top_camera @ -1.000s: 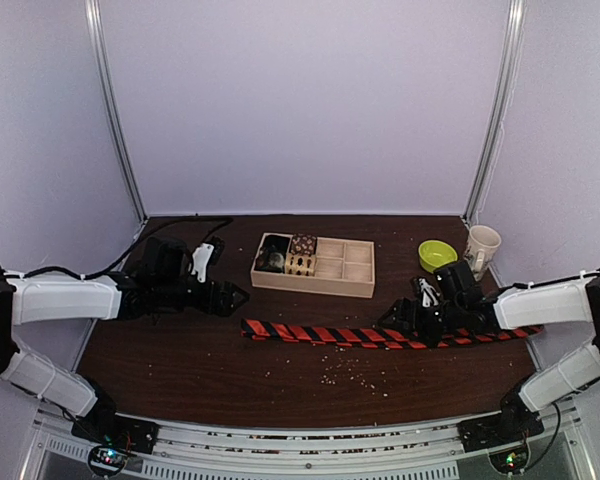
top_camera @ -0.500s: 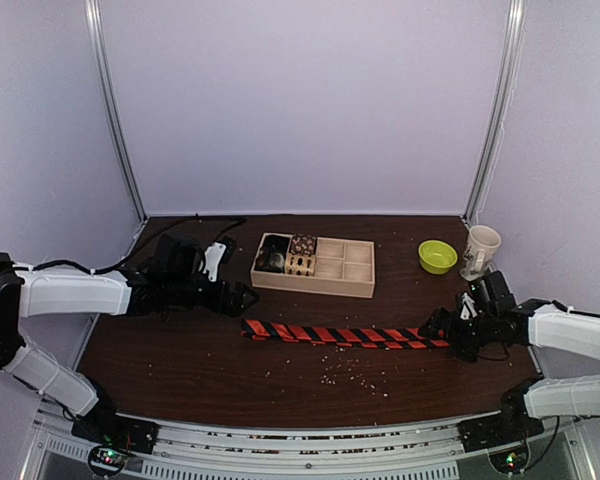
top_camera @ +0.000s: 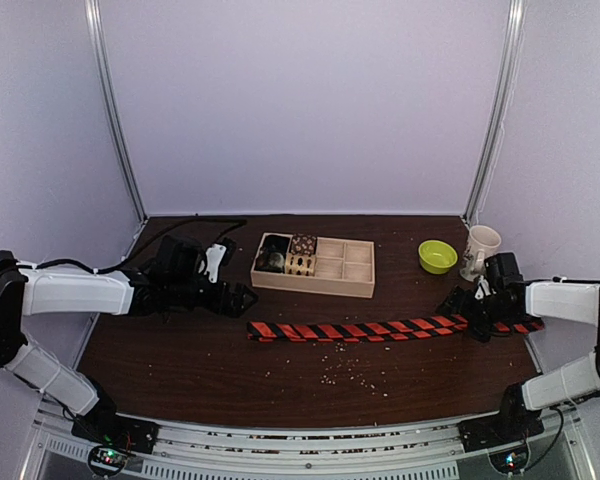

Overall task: Roll the ties
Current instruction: Adjust the tie at the center of the board.

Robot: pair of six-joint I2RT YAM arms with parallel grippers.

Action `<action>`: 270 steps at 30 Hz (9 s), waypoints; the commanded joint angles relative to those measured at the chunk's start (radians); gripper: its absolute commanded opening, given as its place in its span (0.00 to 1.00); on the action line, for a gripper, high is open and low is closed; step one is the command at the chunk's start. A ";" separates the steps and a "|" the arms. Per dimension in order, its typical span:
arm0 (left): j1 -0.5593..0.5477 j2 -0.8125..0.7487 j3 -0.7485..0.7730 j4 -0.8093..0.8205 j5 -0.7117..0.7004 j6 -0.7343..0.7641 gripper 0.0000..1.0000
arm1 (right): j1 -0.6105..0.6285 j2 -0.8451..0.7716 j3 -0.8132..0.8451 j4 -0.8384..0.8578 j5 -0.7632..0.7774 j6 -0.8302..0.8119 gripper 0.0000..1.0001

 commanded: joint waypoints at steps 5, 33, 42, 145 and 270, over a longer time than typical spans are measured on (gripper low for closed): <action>0.021 -0.013 -0.005 0.034 -0.004 -0.023 0.98 | -0.174 0.044 -0.003 -0.044 -0.026 -0.079 1.00; 0.029 0.072 -0.043 0.138 0.130 -0.160 0.88 | 0.577 0.209 0.227 0.290 -0.114 0.102 0.91; 0.029 0.072 -0.030 0.107 0.107 -0.148 0.88 | 0.588 0.291 0.203 0.278 -0.049 0.127 0.90; -0.483 1.161 1.298 -0.370 -0.023 0.493 0.67 | -0.036 -0.397 0.015 0.060 -0.153 0.017 0.88; -0.259 0.783 0.837 -0.385 -0.023 0.187 0.28 | 0.793 0.536 0.253 0.397 0.085 -0.005 0.06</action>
